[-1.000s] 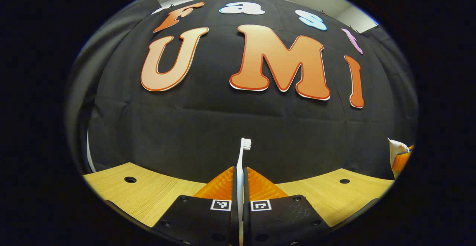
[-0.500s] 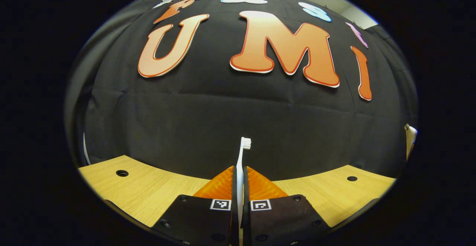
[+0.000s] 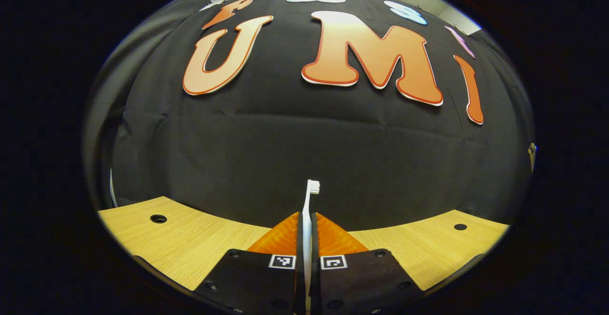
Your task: Put the toothbrush and toothpaste on the desktop into the cup, then pick up the cup and place it on the coaster on the desktop.
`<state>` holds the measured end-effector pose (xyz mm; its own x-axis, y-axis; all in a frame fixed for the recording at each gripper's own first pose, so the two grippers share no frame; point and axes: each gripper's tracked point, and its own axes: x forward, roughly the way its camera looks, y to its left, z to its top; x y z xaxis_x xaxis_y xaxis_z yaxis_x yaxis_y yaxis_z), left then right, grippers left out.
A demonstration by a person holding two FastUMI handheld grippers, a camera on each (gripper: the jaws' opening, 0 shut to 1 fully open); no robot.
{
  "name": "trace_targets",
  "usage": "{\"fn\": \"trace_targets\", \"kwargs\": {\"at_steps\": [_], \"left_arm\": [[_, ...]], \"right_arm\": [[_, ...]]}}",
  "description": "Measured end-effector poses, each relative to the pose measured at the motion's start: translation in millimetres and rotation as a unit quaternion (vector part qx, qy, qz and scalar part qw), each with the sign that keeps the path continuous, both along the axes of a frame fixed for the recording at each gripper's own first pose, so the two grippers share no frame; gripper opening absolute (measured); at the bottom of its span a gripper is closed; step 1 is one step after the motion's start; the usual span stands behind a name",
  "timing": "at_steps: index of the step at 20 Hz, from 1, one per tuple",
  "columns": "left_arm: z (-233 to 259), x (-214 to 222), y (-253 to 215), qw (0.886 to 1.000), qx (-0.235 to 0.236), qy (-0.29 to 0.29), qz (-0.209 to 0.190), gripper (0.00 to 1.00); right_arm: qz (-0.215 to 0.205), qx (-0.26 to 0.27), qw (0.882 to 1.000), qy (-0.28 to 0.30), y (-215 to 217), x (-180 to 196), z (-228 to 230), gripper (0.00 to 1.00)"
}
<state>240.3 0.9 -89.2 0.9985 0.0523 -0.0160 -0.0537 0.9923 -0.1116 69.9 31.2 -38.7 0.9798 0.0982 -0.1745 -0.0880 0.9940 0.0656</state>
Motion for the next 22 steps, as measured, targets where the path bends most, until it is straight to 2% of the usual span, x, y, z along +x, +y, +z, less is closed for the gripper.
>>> {"fn": "trace_targets", "kwargs": {"at_steps": [2, 8, 9, 10, 15, 18, 20, 22], "left_arm": [[1.6, 2.9, -4.0, 1.0, -0.002, -0.007, -0.003, 0.05], [-24.2, 3.3, -4.2, 1.0, 0.001, 0.026, 0.001, 0.05], [-26.1, 2.9, -3.7, 1.0, 0.002, 0.029, 0.001, 0.1], [-31.3, -0.7, -3.9, 0.999, 0.002, 0.037, 0.0, 0.06], [-44.6, -31.8, -5.4, 0.996, 0.019, 0.089, -0.011, 0.08], [-37.6, -55.9, -6.6, 0.995, 0.045, 0.09, -0.024, 0.11], [-30.0, -72.4, -9.2, 0.995, 0.046, 0.088, -0.033, 0.18], [-24.4, -87.1, -11.2, 0.994, 0.04, 0.093, -0.043, 0.35]], "right_arm": [[0.0, 0.002, 1.0, -0.001, 0.9, 1.1, 0.7, 0.13], [-0.004, 0.011, 1.0, 0.009, -0.7, 1.2, -7.3, 0.13], [-0.003, 0.013, 1.0, 0.011, -0.3, 1.0, -8.7, 0.13], [-0.005, 0.016, 1.0, 0.013, -1.3, 1.8, -10.6, 0.13], [-0.009, 0.027, 0.999, 0.019, -8.1, -4.1, -17.5, 0.13], [-0.008, 0.038, 0.999, 0.009, -7.9, -5.4, -9.4, 0.13], [-0.002, 0.043, 0.999, -0.001, -3.8, -4.6, -2.5, 0.13], [0.008, 0.048, 0.999, -0.009, 2.3, -3.6, 3.4, 0.13]]}}
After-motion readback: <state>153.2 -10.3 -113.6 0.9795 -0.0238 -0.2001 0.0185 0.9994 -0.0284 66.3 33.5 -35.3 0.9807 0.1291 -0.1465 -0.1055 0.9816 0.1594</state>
